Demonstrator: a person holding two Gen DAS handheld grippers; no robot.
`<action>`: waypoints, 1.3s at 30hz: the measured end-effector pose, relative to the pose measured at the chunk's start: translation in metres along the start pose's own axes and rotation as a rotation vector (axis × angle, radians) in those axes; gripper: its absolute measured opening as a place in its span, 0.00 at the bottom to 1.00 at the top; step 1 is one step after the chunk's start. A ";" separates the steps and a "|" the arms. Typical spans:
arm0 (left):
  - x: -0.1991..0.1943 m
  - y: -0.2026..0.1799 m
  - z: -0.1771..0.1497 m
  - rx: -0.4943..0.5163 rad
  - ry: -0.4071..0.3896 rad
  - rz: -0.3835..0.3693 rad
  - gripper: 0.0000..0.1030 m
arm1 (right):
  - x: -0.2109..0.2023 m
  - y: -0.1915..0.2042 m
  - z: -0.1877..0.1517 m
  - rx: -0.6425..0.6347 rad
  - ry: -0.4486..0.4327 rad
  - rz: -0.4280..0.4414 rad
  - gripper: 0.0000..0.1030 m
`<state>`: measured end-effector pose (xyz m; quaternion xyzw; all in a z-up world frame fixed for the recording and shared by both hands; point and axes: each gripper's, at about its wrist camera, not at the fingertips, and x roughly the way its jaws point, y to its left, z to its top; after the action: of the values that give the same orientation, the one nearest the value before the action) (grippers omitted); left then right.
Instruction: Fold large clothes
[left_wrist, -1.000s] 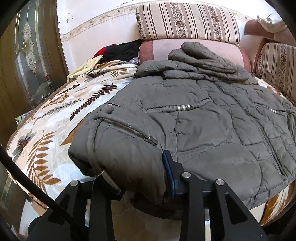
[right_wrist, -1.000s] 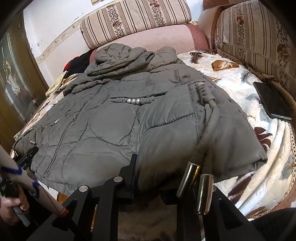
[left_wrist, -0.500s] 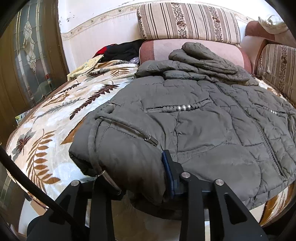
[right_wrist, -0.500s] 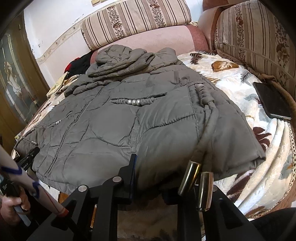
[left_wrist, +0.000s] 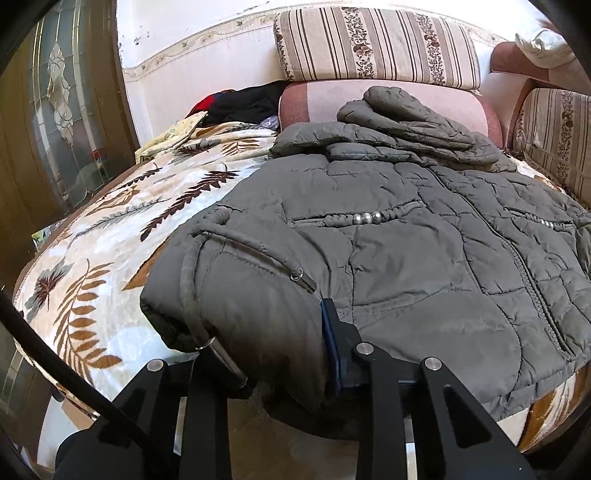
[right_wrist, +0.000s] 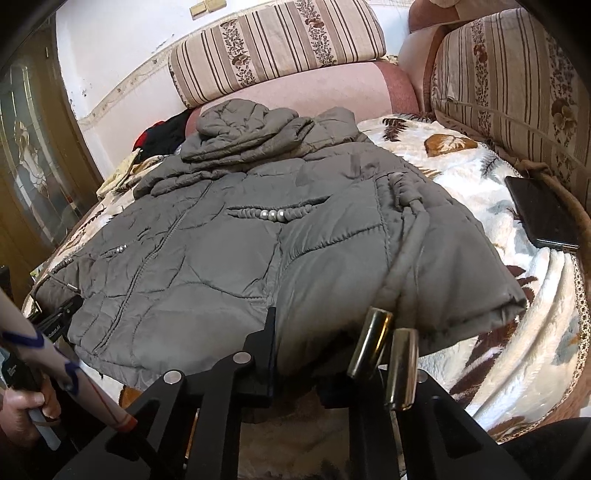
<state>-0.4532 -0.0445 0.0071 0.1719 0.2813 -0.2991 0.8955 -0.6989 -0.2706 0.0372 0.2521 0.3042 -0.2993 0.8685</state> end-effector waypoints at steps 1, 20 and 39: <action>0.000 -0.001 0.000 0.002 0.000 0.002 0.27 | -0.001 0.000 0.000 0.000 -0.003 0.000 0.15; -0.012 -0.002 0.000 0.014 -0.013 0.013 0.23 | -0.016 0.002 0.000 -0.028 -0.049 0.009 0.14; -0.024 0.002 0.005 0.010 -0.031 0.017 0.22 | -0.030 -0.004 0.004 -0.023 -0.072 0.034 0.14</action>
<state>-0.4661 -0.0352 0.0257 0.1740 0.2645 -0.2956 0.9013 -0.7191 -0.2650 0.0588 0.2363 0.2717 -0.2897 0.8868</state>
